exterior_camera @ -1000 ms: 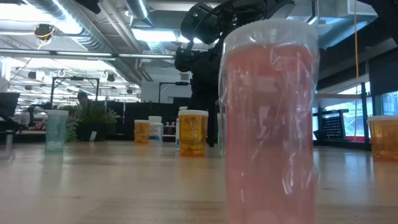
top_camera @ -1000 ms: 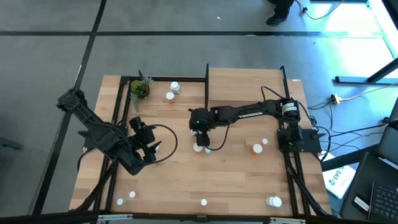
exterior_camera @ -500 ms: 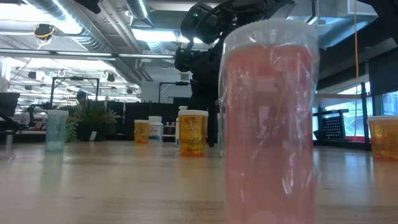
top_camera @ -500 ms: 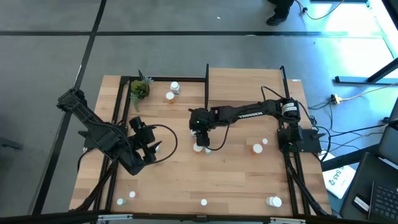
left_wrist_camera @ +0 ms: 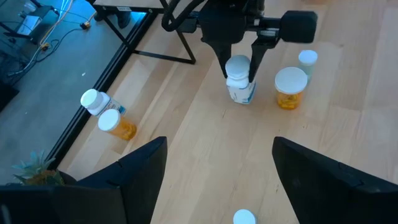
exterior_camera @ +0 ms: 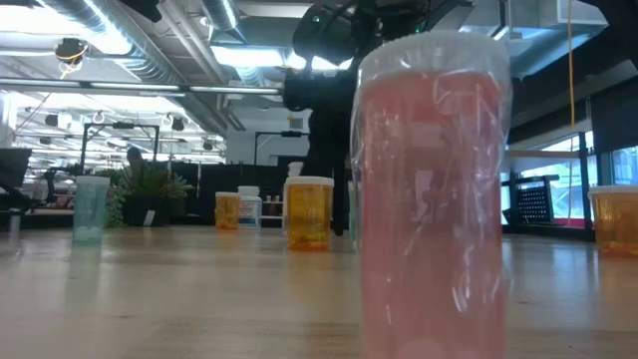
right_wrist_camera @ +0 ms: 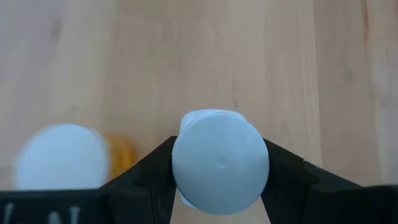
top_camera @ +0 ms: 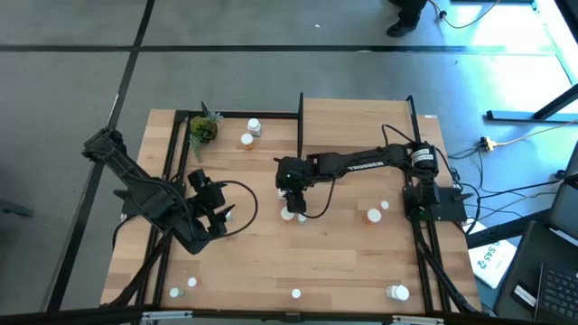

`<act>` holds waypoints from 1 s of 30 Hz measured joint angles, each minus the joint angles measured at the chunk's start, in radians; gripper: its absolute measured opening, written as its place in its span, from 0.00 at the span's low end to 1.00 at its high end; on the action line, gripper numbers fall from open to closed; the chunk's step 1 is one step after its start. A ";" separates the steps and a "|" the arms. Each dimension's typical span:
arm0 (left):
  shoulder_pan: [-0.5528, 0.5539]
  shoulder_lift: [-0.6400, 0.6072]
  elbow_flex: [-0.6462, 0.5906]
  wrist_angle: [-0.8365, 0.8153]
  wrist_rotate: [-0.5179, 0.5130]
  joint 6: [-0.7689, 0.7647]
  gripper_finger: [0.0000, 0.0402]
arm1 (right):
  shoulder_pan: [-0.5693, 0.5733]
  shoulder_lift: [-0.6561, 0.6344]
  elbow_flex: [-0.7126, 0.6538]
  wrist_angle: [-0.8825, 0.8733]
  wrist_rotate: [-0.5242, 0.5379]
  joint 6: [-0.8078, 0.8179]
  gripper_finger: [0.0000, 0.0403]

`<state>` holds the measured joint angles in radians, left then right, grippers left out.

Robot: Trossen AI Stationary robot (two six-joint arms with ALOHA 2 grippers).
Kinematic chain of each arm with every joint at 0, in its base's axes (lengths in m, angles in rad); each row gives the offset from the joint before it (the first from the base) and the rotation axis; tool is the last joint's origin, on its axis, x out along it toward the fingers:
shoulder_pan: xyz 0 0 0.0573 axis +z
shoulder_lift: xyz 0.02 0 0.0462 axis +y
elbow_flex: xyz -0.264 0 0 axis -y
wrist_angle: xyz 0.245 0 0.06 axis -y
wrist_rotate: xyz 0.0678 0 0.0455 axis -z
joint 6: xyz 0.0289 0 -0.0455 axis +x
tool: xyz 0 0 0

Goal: Pick and place medicine bottles onto shelf by color

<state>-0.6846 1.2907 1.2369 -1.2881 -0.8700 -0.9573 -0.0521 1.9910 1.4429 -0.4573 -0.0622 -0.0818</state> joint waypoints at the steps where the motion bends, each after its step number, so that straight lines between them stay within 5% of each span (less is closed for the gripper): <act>1: 0.000 0.000 0.000 -0.001 0.000 0.000 0.71 | 0.000 -0.009 0.000 -0.012 -0.008 0.000 0.46; 18: 0.000 -0.001 0.000 0.022 0.000 0.000 0.71 | 0.015 -0.250 0.001 -0.123 0.019 0.026 0.47; 24: 0.024 -0.001 0.000 0.056 -0.010 0.022 0.71 | 0.026 -0.370 0.020 -0.279 0.121 0.048 0.47; 30: 0.074 -0.001 0.000 0.117 0.005 0.051 0.71 | 0.023 -0.409 0.191 -0.541 0.192 0.077 0.47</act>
<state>-0.6108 1.2900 1.2369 -1.1713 -0.8654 -0.9061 -0.0295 1.5822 1.6342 -0.9984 0.1294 -0.0051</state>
